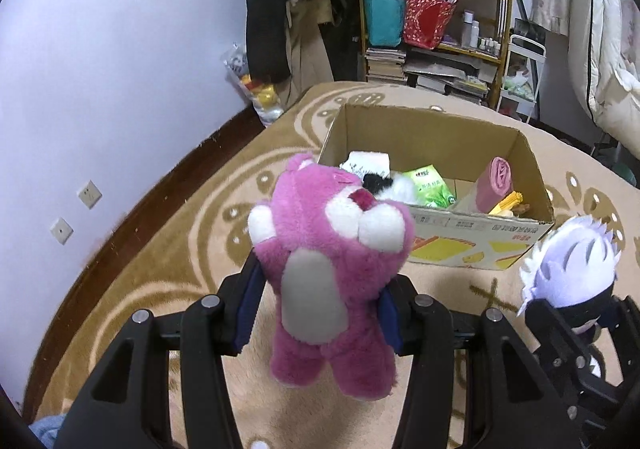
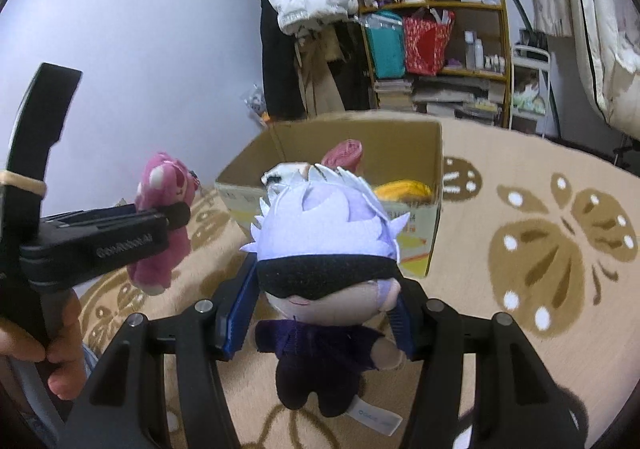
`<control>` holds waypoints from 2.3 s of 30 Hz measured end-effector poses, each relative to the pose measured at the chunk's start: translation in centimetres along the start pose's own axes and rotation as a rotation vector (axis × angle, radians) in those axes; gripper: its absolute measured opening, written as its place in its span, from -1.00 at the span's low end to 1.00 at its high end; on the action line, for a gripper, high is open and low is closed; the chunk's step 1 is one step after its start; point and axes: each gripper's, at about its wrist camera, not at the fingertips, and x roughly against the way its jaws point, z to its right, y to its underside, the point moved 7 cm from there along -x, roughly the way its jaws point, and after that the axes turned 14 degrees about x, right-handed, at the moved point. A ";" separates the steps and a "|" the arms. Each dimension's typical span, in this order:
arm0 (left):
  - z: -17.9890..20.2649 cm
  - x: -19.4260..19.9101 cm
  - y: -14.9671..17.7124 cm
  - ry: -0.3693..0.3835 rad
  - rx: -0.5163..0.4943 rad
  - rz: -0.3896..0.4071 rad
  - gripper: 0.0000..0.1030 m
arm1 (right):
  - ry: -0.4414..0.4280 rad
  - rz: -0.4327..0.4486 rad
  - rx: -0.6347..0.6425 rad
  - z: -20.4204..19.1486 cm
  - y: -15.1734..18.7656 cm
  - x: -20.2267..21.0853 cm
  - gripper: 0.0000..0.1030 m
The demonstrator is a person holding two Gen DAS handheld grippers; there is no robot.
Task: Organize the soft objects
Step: 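Lift the pink bear and doll plush and carry both over the box, then drop the pink bear into the box with the left tool while the right tool releases the doll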
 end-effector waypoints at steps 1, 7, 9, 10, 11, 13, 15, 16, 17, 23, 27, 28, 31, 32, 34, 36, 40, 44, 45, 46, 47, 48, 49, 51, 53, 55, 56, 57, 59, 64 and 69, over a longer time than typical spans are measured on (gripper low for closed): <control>0.1 0.2 -0.1 0.002 -0.002 0.007 -0.04 | 0.007 0.009 0.003 0.1 -0.2 0.2 0.19; 0.6 0.4 -0.8 -0.009 -0.011 0.040 -0.04 | 0.009 0.060 -0.024 1.0 -1.4 0.8 0.19; 0.5 0.4 -0.9 -0.008 -0.007 0.040 -0.04 | 0.000 0.081 -0.037 1.3 -1.8 1.0 0.19; 0.5 0.3 -0.9 -0.007 -0.004 0.040 -0.04 | 0.005 0.088 -0.039 1.5 -1.9 1.1 0.19; 0.4 0.3 -1.0 -0.006 0.002 0.041 -0.04 | 0.003 0.095 -0.043 1.7 -2.1 1.1 0.19; 0.2 0.4 -1.5 -0.005 0.013 0.050 -0.04 | 0.001 0.107 -0.046 2.0 -2.5 1.1 0.19; 0.2 0.5 -1.9 -0.006 0.015 0.063 -0.03 | 0.008 0.119 -0.040 2.3 -2.8 1.0 0.19; 0.3 0.6 -2.1 -0.011 0.012 0.074 -0.03 | 0.011 0.124 -0.037 2.3 -3.0 1.0 0.19; 0.3 0.7 -2.3 -0.015 0.005 0.084 -0.03 | 0.014 0.128 -0.035 2.4 -3.2 0.9 0.19; 1.3 1.1 -3.5 -0.021 -0.014 0.126 -0.03 | 0.023 0.140 -0.026 2.6 -4.0 0.3 0.19; 2.0 1.2 -4.2 -0.021 -0.031 0.150 -0.03 | 0.017 0.142 -0.047 3.1 -4.1 -0.3 0.19; 2.1 1.1 -4.3 -0.025 -0.035 0.153 -0.03 | 0.018 0.140 -0.051 3.3 -4.2 -0.5 0.19; 2.7 0.7 -4.9 -0.029 -0.047 0.167 -0.03 | 0.015 0.138 -0.070 3.9 -4.3 -1.3 0.19; 2.8 0.7 -5.1 -0.027 -0.048 0.171 -0.03 | 0.014 0.140 -0.077 4.1 -4.4 -1.6 0.19; 3.1 0.5 -5.6 -0.025 -0.048 0.184 -0.03 | 0.008 0.142 -0.089 4.5 -4.4 -2.0 0.19; 3.5 0.2 -6.1 -0.020 -0.046 0.197 -0.03 | 0.006 0.146 -0.100 4.9 -4.5 -2.3 0.19; 4.4 -0.5 -6.9 -0.009 -0.055 0.211 -0.03 | 0.009 0.153 -0.104 5.7 -5.1 -2.8 0.19; 5.7 -1.3 -7.4 -0.004 -0.078 0.218 -0.03 | 0.015 0.158 -0.102 6.6 -5.8 -3.4 0.19; 6.1 -1.5 -7.5 -0.004 -0.088 0.223 -0.03 | 0.015 0.162 -0.105 6.8 -6.0 -3.5 0.19; 6.4 -1.6 -7.5 -0.003 -0.098 0.227 -0.03 | 0.017 0.167 -0.109 7.1 -6.3 -3.5 0.19; 6.8 -1.8 -7.6 -0.005 -0.108 0.232 -0.03 | 0.016 0.171 -0.112 7.3 -6.5 -3.6 0.19; 7.1 -1.9 -7.7 -0.006 -0.115 0.234 -0.03 | 0.015 0.176 -0.114 7.5 -6.8 -3.8 0.20; 7.4 -2.0 -7.7 -0.004 -0.120 0.237 -0.03 | 0.015 0.177 -0.114 7.7 -7.0 -4.0 0.20; 7.8 -2.3 -7.8 0.002 -0.125 0.238 -0.03 | 0.015 0.176 -0.108 8.0 -7.4 -4.4 0.20; 8.1 -2.6 -8.0 0.009 -0.128 0.243 -0.02 | 0.015 0.180 -0.103 8.3 -7.8 -4.8 0.20; 8.3 -3.0 -8.1 0.018 -0.131 0.249 -0.02 | 0.013 0.182 -0.103 8.5 -8.1 -5.1 0.20; 8.4 -3.1 -8.1 0.021 -0.133 0.250 -0.02 | 0.012 0.182 -0.102 8.6 -8.3 -5.3 0.20; 8.4 -3.4 -8.1 0.024 -0.133 0.248 -0.02 | 0.009 0.182 -0.100 8.7 -8.5 -5.5 0.20; 8.4 -3.9 -8.3 0.034 -0.123 0.239 -0.02 | 0.006 0.183 -0.095 8.9 -8.9 -5.8 0.20; 8.1 -4.8 -8.5 0.051 -0.091 0.230 0.00 | -0.011 0.159 -0.092 9.3 -9.1 -6.7 0.21; 8.1 -6.0 -8.2 0.032 -0.083 0.222 0.07 | -0.005 0.123 -0.116 9.6 -8.5 -7.6 0.26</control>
